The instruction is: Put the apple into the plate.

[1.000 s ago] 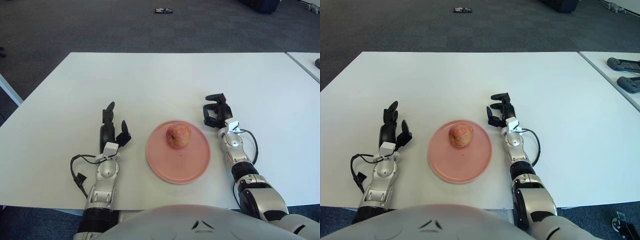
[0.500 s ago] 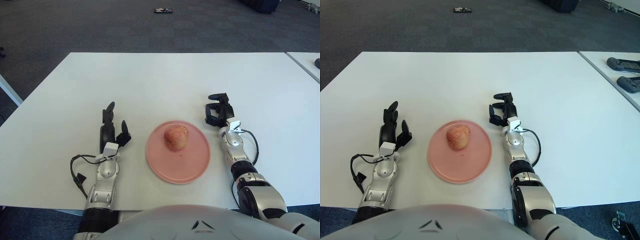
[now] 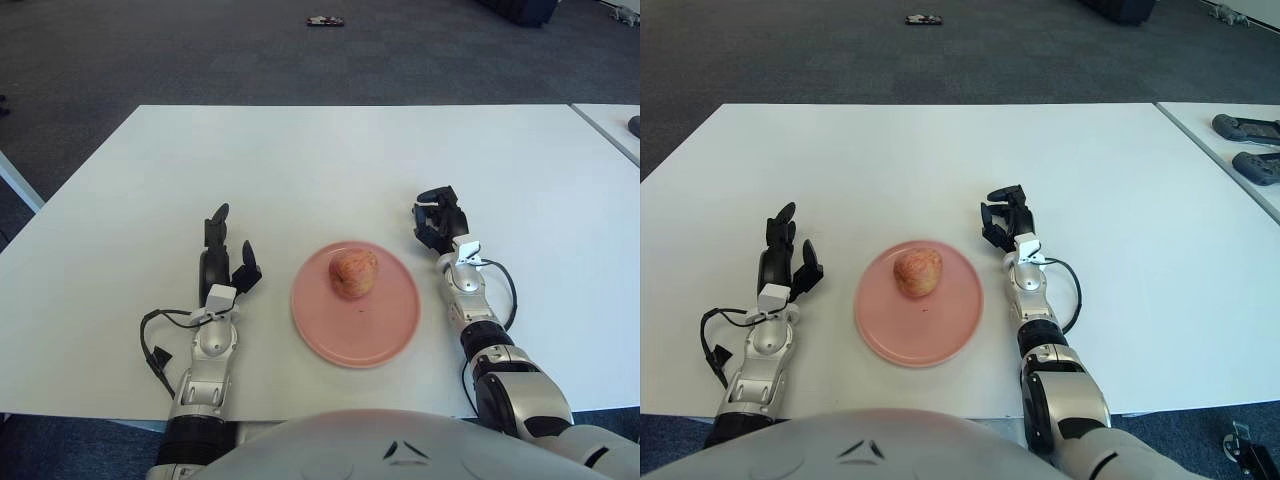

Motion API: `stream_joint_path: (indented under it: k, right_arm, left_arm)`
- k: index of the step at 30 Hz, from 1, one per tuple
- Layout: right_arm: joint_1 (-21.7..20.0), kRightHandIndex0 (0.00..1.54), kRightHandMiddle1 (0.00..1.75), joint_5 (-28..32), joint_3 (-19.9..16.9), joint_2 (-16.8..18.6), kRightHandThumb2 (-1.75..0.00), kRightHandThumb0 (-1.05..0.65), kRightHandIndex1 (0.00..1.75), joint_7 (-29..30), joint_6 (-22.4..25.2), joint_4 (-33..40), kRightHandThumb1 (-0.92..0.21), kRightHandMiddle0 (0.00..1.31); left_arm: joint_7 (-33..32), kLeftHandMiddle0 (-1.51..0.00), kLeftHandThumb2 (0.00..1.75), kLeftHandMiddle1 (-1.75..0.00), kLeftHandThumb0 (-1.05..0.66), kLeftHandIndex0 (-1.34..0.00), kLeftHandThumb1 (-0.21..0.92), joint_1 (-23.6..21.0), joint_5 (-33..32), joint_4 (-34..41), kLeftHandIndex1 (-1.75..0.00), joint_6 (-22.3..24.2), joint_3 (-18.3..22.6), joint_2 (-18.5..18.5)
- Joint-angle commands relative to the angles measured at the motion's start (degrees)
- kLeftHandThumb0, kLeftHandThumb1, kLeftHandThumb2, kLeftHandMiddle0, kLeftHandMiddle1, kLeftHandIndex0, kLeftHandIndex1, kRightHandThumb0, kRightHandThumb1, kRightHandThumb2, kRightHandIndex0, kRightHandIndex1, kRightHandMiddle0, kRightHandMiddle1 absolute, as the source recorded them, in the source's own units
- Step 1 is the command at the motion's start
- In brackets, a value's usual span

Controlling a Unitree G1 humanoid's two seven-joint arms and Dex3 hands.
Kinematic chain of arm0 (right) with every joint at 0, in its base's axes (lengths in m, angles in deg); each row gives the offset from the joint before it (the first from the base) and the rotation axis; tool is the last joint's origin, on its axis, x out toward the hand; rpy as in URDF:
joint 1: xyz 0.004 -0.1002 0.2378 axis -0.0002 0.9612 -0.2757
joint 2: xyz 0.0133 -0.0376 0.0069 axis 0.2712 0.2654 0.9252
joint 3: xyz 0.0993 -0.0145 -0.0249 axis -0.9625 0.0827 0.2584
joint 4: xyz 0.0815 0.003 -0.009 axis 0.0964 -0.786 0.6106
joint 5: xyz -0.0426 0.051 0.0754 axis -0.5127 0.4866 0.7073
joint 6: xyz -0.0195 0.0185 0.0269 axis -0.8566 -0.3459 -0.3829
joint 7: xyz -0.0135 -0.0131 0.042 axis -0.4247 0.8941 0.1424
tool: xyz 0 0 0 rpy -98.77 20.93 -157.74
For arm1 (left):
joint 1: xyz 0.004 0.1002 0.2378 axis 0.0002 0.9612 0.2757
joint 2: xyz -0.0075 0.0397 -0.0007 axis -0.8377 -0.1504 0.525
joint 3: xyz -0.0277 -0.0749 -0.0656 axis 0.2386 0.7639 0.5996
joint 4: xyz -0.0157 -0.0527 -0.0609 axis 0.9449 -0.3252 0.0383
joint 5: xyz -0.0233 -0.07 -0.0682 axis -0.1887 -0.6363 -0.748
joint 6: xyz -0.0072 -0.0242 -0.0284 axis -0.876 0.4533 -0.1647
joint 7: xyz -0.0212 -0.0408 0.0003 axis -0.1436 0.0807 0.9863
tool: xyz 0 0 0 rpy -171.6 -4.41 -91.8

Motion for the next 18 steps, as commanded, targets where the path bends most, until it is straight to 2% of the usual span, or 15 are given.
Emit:
stream_joint_path:
  k: [1, 18]
  right_arm:
    - [0.02, 0.19, 1.74, 0.39, -0.32, 0.52, -0.5, -0.35, 1.27, 0.3, 1.24, 0.09, -0.92, 0.2]
    - [0.17, 0.2, 1.73, 0.56, -0.35, 0.78, -0.5, -0.35, 1.26, 0.36, 2.09, 1.08, -0.92, 0.21]
  left_arm:
    - [0.11, -0.21, 0.94, -0.13, -0.83, 0.0, 0.92, -0.98, -0.07, -0.47, -0.57, -0.21, 0.38, -0.46]
    - [-0.35, -0.22, 0.96, -0.13, -0.83, 0.0, 0.92, -1.72, 0.36, -1.47, -0.58, -1.04, 0.41, -0.69]
